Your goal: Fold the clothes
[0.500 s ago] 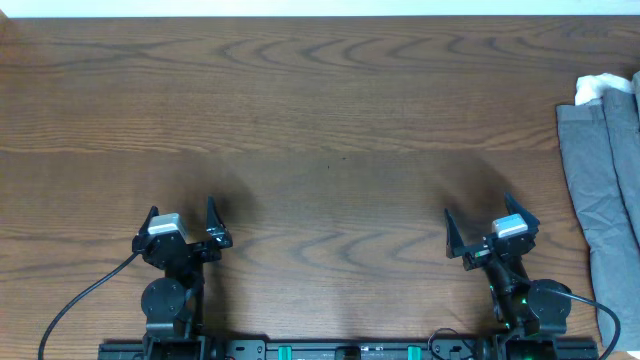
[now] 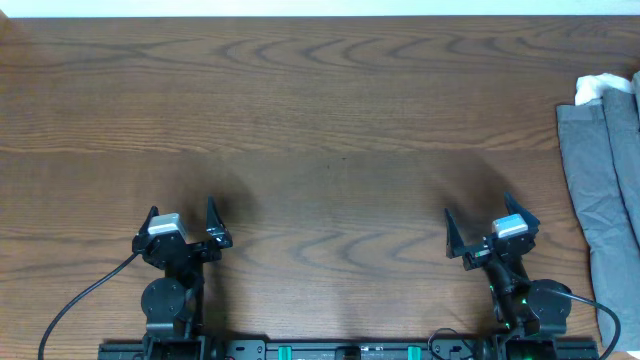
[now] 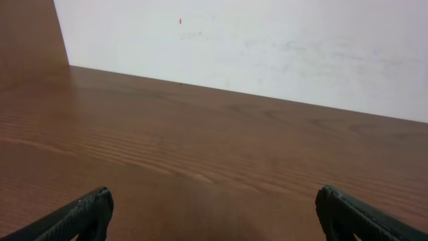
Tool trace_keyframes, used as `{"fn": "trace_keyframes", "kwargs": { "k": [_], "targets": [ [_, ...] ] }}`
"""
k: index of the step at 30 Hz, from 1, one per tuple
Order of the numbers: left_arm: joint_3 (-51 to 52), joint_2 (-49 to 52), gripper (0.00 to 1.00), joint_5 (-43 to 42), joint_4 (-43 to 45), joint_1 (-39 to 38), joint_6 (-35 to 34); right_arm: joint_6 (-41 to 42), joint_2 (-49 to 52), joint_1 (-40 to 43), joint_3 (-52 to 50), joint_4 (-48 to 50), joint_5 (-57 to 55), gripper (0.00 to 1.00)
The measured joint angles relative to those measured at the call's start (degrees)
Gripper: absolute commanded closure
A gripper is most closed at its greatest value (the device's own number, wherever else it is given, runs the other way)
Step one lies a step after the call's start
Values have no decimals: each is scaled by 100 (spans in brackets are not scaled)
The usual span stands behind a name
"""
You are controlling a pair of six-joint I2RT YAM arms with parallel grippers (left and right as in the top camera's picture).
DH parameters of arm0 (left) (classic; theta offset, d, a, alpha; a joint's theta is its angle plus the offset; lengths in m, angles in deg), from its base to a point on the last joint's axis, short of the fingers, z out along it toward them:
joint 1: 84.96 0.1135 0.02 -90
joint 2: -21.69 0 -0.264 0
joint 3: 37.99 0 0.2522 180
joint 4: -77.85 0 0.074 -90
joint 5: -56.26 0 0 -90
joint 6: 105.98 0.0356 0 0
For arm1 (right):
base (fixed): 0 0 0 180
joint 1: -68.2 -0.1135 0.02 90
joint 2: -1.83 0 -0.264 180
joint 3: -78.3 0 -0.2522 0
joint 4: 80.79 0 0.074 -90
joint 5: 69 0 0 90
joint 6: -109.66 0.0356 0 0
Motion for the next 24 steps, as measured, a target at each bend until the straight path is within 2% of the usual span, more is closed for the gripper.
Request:
{"fn": "trace_keyframes", "kwargs": {
  "k": [11, 18, 24],
  "targets": [
    [-2, 0, 2, -85, -4, 0, 0, 22, 0, 0, 0, -7, -26, 1],
    [-2, 0, 2, -236, -15, 0, 0, 713, 0, 0, 0, 0, 94, 1],
    [-2, 0, 2, -546, -39, 0, 0, 960, 155, 0, 0, -4, 52, 1]
  ]
}}
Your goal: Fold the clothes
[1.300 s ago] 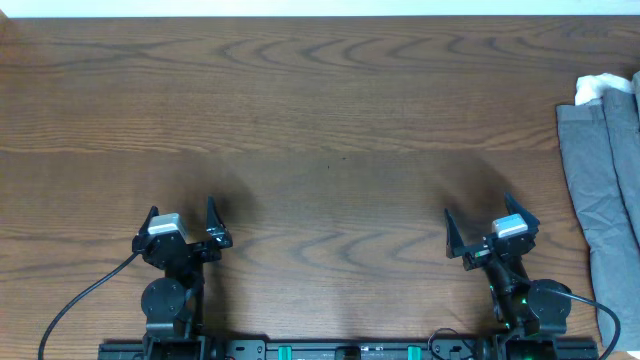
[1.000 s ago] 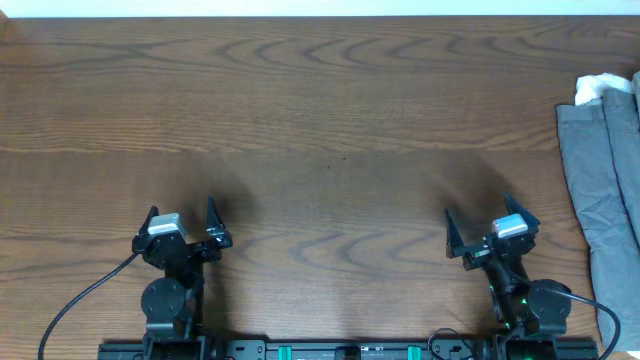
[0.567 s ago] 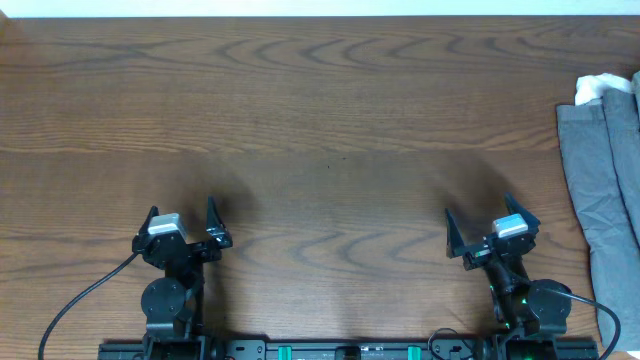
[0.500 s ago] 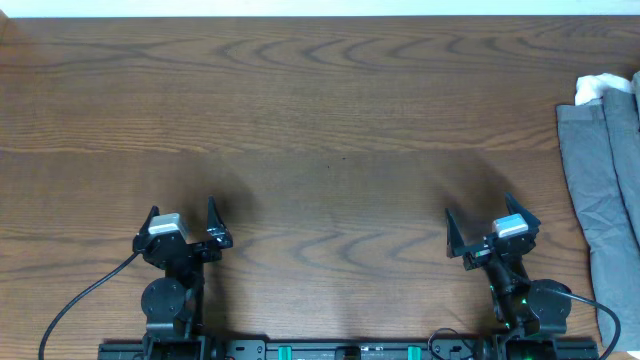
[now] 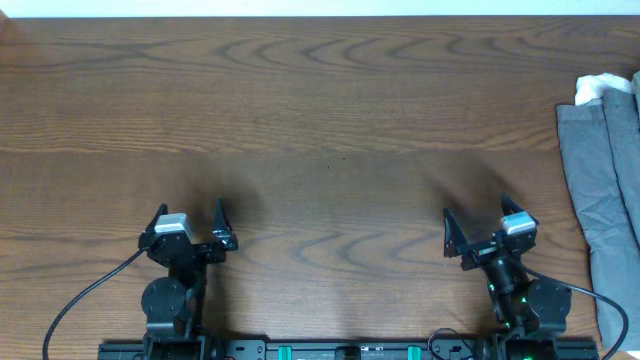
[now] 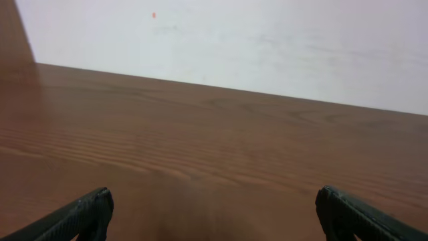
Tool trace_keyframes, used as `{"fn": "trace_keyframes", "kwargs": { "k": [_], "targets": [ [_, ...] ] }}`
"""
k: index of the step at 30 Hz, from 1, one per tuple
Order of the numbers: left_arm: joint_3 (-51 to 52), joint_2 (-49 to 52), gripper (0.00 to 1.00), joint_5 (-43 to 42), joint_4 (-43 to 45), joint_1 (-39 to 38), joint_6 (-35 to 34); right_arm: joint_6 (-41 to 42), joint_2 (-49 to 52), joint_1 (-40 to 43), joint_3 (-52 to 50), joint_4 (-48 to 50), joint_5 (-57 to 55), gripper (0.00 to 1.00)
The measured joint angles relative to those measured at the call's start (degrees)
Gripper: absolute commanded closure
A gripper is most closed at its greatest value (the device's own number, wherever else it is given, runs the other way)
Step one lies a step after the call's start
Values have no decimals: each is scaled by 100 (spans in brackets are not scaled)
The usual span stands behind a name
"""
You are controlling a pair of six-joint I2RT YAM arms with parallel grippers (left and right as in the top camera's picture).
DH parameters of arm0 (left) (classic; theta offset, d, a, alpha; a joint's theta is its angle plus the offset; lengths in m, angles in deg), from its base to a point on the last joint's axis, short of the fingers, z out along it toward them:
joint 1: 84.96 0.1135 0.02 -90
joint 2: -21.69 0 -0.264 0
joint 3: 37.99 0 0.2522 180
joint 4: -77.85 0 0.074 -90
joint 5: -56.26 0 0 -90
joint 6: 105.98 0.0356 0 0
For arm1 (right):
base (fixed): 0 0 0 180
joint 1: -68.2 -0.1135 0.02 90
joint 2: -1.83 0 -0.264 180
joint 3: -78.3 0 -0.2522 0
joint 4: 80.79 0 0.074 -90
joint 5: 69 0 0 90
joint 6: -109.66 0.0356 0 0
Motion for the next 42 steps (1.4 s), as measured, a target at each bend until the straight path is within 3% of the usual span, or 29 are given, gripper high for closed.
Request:
{"fn": "trace_keyframes", "kwargs": {
  "k": [11, 17, 24, 32, 37, 42],
  "targets": [
    [-44, 13, 2, -188, -79, 0, 0, 448, 1099, 0, 63, 175, -35, 1],
    [-413, 625, 2, -205, -411, 0, 0, 533, 2378, 0, 1023, -42, -92, 1],
    [-2017, 2586, 2, -232, -1213, 0, -4, 568, 4717, 0, 3244, -1235, -33, 1],
    [-4955, 5320, 2, -638, -3158, 2, -17, 192, 7202, 0, 6083, -3241, 39, 1],
    [-6553, 6631, 2, -909, -4494, 2, -15, 46, 7849, 0, 7077, -3893, 592, 1],
    [-6975, 7130, 2, -1097, -4712, 2, -44, 197, 7997, 59, 7368, -4179, 533, 1]
  ]
}}
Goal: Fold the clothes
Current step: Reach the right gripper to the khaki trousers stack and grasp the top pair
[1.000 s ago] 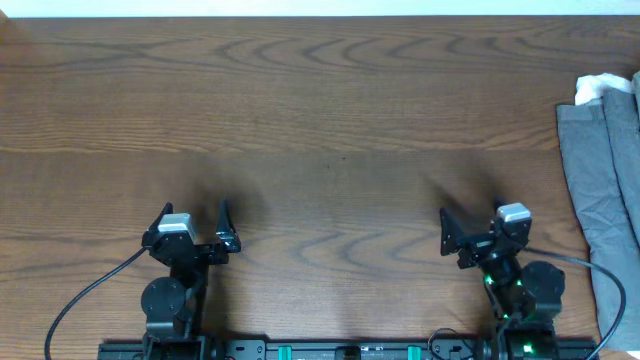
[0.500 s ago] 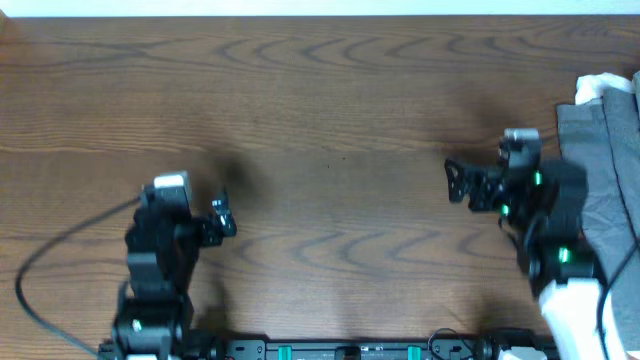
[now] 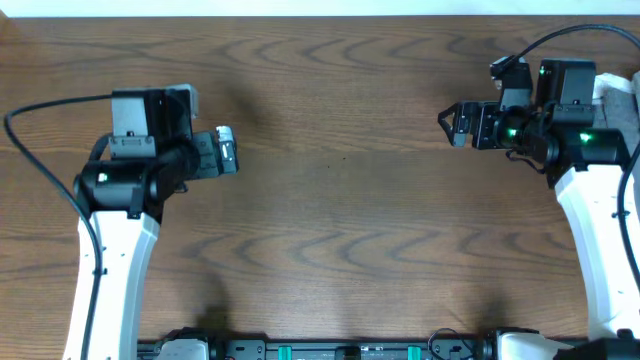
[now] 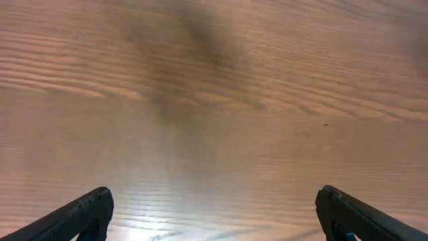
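The grey clothes lie at the table's right edge, mostly hidden behind my right arm; only a strip (image 3: 633,205) shows in the overhead view. My right gripper (image 3: 455,125) hangs open over bare wood at the upper right, pointing left, with nothing in it. Over the upper left of the table my left gripper (image 3: 228,152) points right. In the left wrist view that left gripper (image 4: 214,215) is open, its black fingertips (image 4: 87,213) wide apart over bare brown wood.
The wooden table (image 3: 330,230) fills the overhead view. A white bundle (image 3: 608,88) sits at the far right edge behind the right arm. Both arm bases stand at the front edge, with a black cable (image 3: 40,100) looping at the left.
Both arms have moved from their folded pose at the front edge out over the far half of the table. The left wrist camera now looks down at wood instead of toward the wall.
Both arms were folded at the front edge with grippers open, the grey clothes lying untouched at the right edge. They stayed there with a slight shift. Now both arms are raised and extended over the table, grippers still open and holding nothing.
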Tool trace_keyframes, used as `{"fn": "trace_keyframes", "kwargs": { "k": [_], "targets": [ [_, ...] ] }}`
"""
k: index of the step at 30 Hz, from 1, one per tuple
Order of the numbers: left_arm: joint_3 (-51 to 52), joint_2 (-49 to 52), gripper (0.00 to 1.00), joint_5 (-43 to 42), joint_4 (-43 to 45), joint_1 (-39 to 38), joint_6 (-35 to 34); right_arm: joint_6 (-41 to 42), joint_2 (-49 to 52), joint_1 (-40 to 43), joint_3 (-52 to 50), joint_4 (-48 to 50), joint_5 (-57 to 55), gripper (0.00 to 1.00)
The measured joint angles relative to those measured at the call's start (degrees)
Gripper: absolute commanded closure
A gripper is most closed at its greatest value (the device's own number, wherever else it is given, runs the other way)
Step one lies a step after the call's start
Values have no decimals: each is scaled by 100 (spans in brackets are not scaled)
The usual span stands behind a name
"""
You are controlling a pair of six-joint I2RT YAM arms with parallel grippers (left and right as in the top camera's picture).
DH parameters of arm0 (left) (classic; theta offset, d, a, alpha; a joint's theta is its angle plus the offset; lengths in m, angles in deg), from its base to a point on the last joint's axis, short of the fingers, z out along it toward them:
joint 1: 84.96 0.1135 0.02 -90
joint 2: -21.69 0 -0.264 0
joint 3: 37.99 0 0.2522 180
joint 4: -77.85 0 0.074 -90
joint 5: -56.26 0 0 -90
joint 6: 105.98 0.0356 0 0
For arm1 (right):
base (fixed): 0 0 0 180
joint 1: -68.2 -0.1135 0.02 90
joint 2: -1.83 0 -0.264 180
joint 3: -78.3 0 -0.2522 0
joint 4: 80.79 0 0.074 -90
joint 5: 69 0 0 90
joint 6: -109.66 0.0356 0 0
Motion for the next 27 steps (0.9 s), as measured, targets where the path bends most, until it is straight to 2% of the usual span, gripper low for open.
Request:
{"fn": "trace_keyframes", "kwargs": {
  "k": [7, 12, 15, 18, 22, 24, 27],
  "targets": [
    [-9, 13, 2, -363, 162, 0, -81, 391, 859, 669, 1320, -957, -911, 1],
    [-11, 15, 2, -437, 90, -2, -85, 507, 2063, 1185, 2868, -1462, -1829, 1],
    [-17, 15, 2, -439, -44, 0, -92, 518, 2767, 1497, 3751, -1550, -2286, 5],
    [-17, 15, 2, -439, -109, -2, -105, 555, 3501, 1875, 4612, -1589, -2608, 14],
    [-17, 15, 2, -442, -122, -2, -105, 560, 4118, 2411, 5066, -1471, -2826, 13],
    [-17, 15, 2, -439, -138, -2, -107, 557, 4339, 2638, 5084, -1303, -2887, 8],
    [-17, 15, 2, -442, -140, -2, -153, 391, 4647, 2920, 5090, -1016, -2949, 10]
  ]
}}
